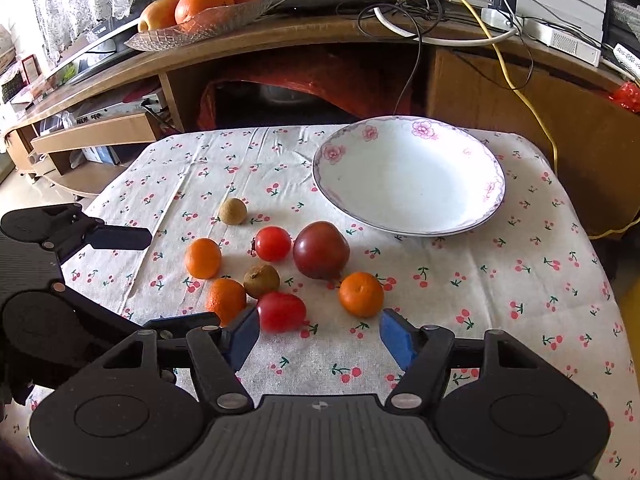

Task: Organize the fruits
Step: 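Move the right tool toward a red tomato while the left tool approaches an orange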

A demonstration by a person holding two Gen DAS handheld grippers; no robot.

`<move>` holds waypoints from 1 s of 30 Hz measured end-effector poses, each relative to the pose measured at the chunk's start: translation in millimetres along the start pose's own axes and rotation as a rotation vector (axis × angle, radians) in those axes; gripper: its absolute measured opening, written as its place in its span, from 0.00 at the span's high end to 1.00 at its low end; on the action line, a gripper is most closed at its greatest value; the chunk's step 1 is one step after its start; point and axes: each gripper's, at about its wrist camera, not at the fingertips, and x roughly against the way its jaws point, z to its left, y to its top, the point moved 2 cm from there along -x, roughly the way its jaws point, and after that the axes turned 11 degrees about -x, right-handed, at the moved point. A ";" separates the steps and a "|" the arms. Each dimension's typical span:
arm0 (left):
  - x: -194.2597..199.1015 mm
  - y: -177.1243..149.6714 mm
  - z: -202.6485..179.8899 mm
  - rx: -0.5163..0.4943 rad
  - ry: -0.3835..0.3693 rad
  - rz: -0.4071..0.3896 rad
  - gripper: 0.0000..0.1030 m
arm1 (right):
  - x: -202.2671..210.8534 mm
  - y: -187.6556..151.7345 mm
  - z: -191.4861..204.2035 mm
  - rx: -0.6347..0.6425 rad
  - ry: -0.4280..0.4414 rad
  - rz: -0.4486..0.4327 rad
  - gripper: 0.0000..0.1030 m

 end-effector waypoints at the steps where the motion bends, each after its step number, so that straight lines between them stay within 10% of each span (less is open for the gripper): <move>1: 0.1 0.1 0.5 0.000 0.001 0.001 0.02 | -0.1 0.4 -0.4 -0.002 -0.001 0.000 0.39; 30: 0.7 5.7 -3.8 -0.029 0.001 0.000 0.02 | -9.6 3.5 6.0 -0.009 0.028 0.035 0.54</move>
